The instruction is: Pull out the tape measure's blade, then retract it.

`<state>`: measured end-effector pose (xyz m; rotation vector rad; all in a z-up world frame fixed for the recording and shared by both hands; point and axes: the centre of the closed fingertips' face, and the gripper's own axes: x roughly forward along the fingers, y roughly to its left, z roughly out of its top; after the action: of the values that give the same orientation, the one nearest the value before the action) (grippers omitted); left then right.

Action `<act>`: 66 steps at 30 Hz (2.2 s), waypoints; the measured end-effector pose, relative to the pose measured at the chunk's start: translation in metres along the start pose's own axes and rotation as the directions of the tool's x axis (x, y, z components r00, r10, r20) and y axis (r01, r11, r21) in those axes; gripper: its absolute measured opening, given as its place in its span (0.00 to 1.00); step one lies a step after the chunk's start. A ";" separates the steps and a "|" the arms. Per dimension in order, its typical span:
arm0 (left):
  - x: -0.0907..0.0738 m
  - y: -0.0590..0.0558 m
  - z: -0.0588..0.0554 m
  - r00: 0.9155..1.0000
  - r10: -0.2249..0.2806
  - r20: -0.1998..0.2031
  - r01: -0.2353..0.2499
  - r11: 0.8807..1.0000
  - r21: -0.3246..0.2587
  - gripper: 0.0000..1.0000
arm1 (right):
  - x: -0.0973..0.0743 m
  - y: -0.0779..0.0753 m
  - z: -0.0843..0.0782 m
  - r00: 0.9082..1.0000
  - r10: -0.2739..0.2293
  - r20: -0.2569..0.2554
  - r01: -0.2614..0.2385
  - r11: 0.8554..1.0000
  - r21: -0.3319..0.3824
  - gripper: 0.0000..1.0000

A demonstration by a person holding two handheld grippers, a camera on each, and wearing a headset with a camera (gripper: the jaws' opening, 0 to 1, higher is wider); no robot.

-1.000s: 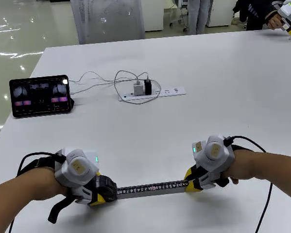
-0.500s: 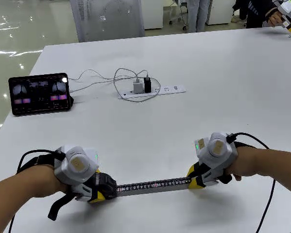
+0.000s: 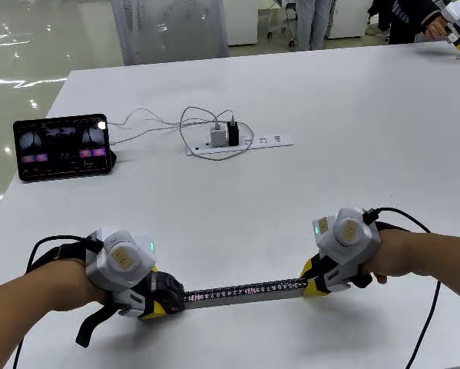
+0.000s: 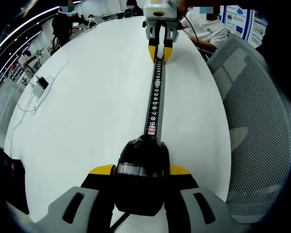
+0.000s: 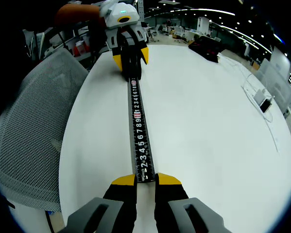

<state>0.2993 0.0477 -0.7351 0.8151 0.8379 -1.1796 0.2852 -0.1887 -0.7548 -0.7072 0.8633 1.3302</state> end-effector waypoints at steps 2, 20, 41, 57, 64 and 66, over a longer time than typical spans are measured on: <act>0.000 0.000 0.000 1.000 0.001 0.000 -0.001 1.000 0.000 0.35 | 0.000 0.000 -0.001 1.000 -0.001 0.001 0.001 1.000 0.002 0.09; 0.000 0.000 0.000 1.000 0.001 0.001 -0.001 1.000 -0.004 0.35 | -0.006 -0.003 -0.010 1.000 -0.004 -0.010 0.004 1.000 0.009 0.09; 0.000 0.000 0.000 1.000 -0.001 0.005 0.001 1.000 -0.013 0.35 | -0.007 -0.002 -0.013 0.999 -0.005 -0.036 0.005 1.000 -0.005 0.10; 0.001 0.001 0.004 0.999 0.002 0.042 -0.001 1.000 -0.011 0.36 | -0.006 -0.001 -0.013 0.993 -0.004 -0.117 -0.004 0.997 -0.071 0.12; -0.001 0.000 0.001 0.999 -0.039 -0.006 0.039 0.999 0.037 0.36 | -0.007 -0.002 -0.014 0.992 0.013 -0.129 -0.022 0.997 -0.070 0.12; -0.002 0.002 0.000 0.999 -0.041 -0.013 0.042 0.998 0.043 0.39 | -0.007 -0.002 -0.014 0.991 0.015 -0.132 -0.024 0.997 -0.067 0.12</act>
<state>0.3009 0.0489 -0.7329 0.8445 0.8450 -1.2341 0.2851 -0.2042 -0.7564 -0.8489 0.9355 1.3473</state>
